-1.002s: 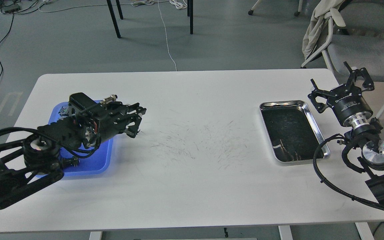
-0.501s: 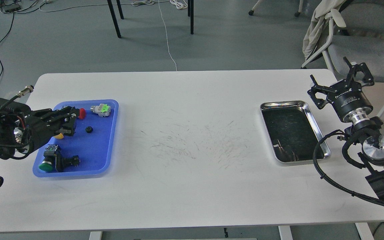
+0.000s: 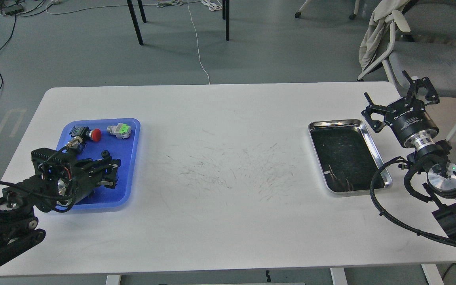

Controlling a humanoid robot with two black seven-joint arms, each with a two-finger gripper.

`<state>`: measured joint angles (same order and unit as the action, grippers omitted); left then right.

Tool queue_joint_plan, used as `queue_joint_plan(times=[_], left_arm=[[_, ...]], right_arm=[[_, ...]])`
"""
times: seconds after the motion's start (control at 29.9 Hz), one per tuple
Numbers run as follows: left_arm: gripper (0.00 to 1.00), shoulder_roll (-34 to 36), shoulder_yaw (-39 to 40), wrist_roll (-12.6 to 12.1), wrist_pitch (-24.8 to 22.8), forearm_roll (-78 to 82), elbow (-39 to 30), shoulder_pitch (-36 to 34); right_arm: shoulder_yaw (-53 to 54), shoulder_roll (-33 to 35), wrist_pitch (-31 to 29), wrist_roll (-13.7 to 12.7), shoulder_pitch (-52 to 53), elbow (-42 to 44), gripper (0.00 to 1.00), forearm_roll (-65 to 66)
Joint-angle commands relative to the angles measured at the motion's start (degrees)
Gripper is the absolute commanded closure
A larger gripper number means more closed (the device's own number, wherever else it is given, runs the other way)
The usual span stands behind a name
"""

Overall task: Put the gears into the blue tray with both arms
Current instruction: 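Carry the black part with the left gripper and lower it into the blue tray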

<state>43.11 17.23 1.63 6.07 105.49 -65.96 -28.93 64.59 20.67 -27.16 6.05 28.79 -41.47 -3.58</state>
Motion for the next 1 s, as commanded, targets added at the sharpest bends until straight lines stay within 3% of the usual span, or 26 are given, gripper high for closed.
queue_joint_plan(times=[0.0,0.27,0.7,0.84,0.97], left_arm=[[0.95,-0.04,0.00,0.22,0.00,0.68,1.01,0.63],[0.92,0.31,0.00,0.22,0.00,0.76,1.19,2.12],[0.80,0.92,0.18,0.22,0.00,1.47,2.59,1.60],[0.69,1.28,0.35,0.22,0.00,1.38,2.59,1.60],[0.47,1.28,0.88,0.31,0.17,1.03,2.59,1.16]], right_arm=[[-0.07,-0.02,-0.09,0.02,-0.05,0.07,0.03,-0.02],[0.01,-0.02,-0.09,0.11,-0.22,-0.01,0.03,-0.02],[-0.08,-0.45,-0.09,0.19,-0.05,-0.01,0.03,-0.02],[-0.08,-0.45,-0.09,0.19,-0.05,-0.01,0.03,-0.02],[-0.08,-0.45,-0.09,0.11,0.04,-0.01,0.03,-0.02]])
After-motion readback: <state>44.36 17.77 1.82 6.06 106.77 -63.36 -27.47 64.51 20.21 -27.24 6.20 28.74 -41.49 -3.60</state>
